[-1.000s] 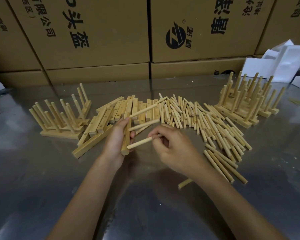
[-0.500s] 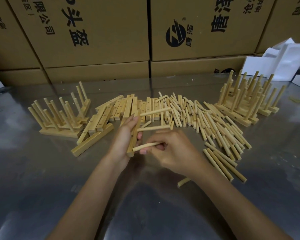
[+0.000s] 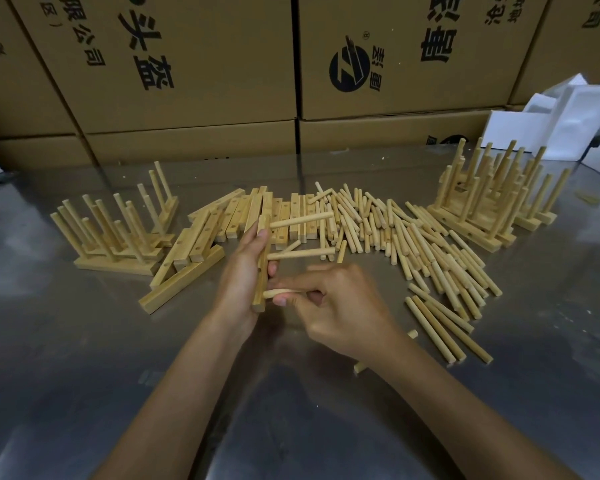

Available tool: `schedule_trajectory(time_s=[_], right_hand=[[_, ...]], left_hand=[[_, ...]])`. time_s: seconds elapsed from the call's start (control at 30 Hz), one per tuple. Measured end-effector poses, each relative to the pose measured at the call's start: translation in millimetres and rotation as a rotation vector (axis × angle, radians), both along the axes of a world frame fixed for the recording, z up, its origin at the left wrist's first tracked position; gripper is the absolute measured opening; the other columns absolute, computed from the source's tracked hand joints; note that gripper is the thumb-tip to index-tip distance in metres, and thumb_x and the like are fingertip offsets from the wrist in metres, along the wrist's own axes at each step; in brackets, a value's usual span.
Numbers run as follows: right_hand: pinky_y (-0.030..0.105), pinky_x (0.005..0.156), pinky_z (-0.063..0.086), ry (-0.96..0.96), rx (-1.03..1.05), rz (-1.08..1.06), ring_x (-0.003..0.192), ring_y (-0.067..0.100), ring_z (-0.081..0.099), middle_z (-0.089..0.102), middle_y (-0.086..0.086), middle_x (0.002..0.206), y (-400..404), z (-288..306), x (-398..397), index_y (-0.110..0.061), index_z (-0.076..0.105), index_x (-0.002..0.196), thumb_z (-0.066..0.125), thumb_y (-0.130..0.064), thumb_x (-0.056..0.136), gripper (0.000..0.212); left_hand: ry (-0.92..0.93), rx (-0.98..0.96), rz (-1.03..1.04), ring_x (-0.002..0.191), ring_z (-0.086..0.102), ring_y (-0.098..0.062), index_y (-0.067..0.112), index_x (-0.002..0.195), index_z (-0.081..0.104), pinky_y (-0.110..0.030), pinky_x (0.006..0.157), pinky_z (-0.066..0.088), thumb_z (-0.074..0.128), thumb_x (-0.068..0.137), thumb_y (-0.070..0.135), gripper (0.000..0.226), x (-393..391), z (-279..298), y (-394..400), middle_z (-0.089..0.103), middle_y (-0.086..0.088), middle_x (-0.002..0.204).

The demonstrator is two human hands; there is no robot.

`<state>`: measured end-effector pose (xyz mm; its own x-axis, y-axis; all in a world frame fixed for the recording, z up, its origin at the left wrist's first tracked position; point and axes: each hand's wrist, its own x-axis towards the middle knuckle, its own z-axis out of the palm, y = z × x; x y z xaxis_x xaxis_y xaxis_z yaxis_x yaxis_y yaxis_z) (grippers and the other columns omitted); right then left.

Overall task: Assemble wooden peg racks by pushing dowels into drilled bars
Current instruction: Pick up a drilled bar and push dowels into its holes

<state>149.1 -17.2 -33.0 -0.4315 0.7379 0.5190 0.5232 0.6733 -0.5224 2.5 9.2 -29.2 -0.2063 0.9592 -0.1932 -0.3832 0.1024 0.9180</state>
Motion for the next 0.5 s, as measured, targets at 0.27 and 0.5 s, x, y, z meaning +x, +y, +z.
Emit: schedule_trajectory(time_s=[0.27,0.5], right_hand=[[0.018,0.071,0.056,0.263,-0.292,-0.003,0.076,-0.005,0.068,0.077,-0.014,0.090,-1.8,-10.3,-5.3,-0.023,0.080,0.101,0.075,-0.021,0.087,0.015],[0.022,0.077,0.057,0.336,-0.491,-0.018,0.080,-0.001,0.070,0.078,-0.008,0.086,-3.6,-6.5,-7.3,-0.019,0.081,0.096,0.076,-0.020,0.087,0.011]], left_hand=[[0.100,0.079,0.027,0.053,0.047,0.000,0.041,0.140,0.053,-0.019,0.047,0.038,0.054,0.102,0.034,0.038,1.2,-1.6,0.8,0.061,0.017,0.068],[0.188,0.112,0.013,0.056,0.046,0.000,0.044,0.144,0.049,-0.015,0.047,0.039,0.050,0.104,0.036,0.041,-0.3,-4.9,0.7,0.059,0.015,0.090]])
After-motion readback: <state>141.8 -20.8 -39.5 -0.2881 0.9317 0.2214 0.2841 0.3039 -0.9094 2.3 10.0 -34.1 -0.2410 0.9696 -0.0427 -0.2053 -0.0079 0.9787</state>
